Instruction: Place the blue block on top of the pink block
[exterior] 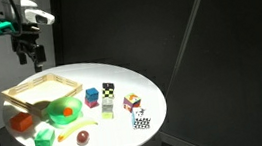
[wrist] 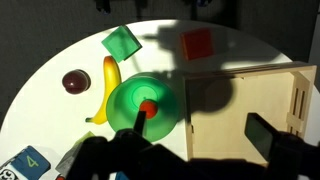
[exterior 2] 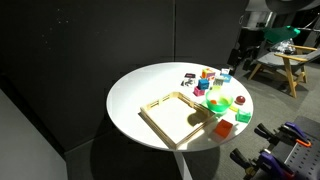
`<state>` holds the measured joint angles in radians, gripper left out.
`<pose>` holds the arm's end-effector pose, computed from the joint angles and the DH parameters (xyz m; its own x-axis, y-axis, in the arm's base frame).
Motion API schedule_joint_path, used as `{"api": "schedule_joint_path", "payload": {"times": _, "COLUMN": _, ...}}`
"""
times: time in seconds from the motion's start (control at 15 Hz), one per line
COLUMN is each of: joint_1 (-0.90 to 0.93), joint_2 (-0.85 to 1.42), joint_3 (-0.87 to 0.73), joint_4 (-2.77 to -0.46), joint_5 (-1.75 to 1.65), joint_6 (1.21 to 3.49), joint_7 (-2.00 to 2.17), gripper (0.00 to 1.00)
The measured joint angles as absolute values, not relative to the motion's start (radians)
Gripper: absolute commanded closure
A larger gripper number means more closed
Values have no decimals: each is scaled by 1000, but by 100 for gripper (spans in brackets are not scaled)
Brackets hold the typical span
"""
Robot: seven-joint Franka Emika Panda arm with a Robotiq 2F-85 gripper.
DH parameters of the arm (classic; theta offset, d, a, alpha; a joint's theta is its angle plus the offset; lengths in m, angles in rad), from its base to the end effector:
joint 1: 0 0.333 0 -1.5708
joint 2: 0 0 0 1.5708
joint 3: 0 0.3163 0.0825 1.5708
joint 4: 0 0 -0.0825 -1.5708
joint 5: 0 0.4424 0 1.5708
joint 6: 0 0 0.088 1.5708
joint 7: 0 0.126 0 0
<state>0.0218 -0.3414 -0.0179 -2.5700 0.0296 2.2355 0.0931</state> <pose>0.4612 0.0036 0.3281 0.9943 -0.1062 0.0038 -0.1061 -0.9939 -0.0299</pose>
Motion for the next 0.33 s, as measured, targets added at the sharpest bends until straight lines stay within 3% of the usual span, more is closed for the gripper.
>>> {"api": "schedule_joint_path", "payload": {"times": 0.33, "joint_1": 22, "joint_2": -337, "joint_3": -18, "joint_4": -2570, "joint_5": 30, "joint_6": 2236, "joint_7": 93, "gripper": 0}}
